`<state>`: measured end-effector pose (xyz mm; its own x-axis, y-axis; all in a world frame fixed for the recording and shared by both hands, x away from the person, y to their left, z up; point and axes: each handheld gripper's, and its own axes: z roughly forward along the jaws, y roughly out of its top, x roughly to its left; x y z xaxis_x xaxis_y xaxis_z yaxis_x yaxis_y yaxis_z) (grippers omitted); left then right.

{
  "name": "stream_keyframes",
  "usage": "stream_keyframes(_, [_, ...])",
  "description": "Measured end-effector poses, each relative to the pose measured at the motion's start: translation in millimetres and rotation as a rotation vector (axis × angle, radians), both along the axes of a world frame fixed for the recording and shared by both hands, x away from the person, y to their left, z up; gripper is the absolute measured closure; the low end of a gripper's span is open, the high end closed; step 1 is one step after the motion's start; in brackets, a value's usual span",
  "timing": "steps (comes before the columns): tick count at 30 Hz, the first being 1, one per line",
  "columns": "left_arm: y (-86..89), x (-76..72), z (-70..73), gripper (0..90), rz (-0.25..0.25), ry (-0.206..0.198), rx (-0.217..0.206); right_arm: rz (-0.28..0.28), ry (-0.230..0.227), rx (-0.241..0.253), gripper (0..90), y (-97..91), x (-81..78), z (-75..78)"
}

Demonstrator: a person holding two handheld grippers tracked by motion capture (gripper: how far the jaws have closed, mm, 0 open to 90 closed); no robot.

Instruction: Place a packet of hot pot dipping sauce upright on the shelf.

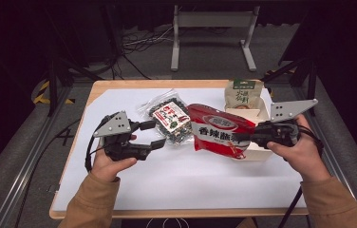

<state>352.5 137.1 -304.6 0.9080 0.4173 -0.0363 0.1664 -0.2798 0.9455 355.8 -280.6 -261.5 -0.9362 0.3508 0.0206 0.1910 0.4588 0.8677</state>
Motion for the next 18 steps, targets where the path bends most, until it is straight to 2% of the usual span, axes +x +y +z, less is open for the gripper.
stream_keyframes(1, [0.7,1.6,-0.6,33.0,0.004,-0.009,0.004,-0.007,-0.009,0.0,89.2,-1.3,2.4,4.3])
stream_keyframes(2, [1.0,2.5,-2.0,32.5,0.008,0.006,-0.002,-0.01,-0.013,-0.002,89.2,-1.8,3.4,5.5])
stream_keyframes(4, [1.3,3.4,-2.9,31.4,0.012,0.009,-0.003,-0.014,-0.018,-0.003,89.2,-2.4,4.7,7.0])
stream_keyframes(10, [4.8,8.7,-8.0,30.1,0.056,0.025,0.015,-0.045,-0.046,-0.011,89.2,-7.0,12.8,14.5])
stream_keyframes(18, [7.7,13.7,-14.8,29.1,0.079,0.053,0.034,-0.091,-0.076,-0.011,89.2,-18.5,24.5,20.6])
